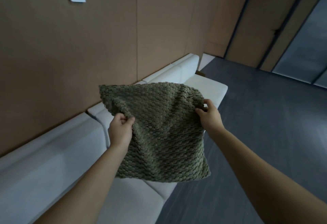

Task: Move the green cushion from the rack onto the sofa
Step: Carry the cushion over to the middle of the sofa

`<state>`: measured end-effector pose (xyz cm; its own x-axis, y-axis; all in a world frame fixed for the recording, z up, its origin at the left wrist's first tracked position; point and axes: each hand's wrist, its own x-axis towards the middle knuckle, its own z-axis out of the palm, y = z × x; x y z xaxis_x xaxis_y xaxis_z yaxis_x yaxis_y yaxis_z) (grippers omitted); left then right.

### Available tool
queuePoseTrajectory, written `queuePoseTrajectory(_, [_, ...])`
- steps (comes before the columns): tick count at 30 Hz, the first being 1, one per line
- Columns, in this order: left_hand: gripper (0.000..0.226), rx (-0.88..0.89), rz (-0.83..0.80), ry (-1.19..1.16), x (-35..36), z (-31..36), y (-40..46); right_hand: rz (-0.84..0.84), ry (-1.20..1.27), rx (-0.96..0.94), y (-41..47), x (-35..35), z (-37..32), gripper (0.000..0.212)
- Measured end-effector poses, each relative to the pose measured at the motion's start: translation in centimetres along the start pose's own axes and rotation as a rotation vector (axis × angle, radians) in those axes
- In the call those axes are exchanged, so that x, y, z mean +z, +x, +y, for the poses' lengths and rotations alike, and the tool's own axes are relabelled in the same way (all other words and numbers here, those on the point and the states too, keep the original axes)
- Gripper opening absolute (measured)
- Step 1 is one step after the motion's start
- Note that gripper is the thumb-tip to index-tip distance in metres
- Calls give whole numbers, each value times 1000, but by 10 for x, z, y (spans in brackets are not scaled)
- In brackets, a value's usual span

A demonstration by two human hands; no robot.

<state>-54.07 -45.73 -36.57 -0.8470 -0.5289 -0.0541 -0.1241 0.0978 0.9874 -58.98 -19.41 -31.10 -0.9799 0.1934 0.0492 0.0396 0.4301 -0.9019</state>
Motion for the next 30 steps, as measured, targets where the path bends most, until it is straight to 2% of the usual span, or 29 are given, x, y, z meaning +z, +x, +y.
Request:
queuePoseTrajectory(12, [24, 5, -50, 26, 234, 45, 123, 41, 2, 55, 243, -81, 54, 33])
queuePoseTrajectory(25, [22, -66, 167, 2, 464, 80, 220, -172, 24, -26, 522, -143, 109, 32])
queuePoseTrajectory(30, [23, -91, 225, -6, 533, 89, 264, -237, 28, -48, 618, -146, 120, 31])
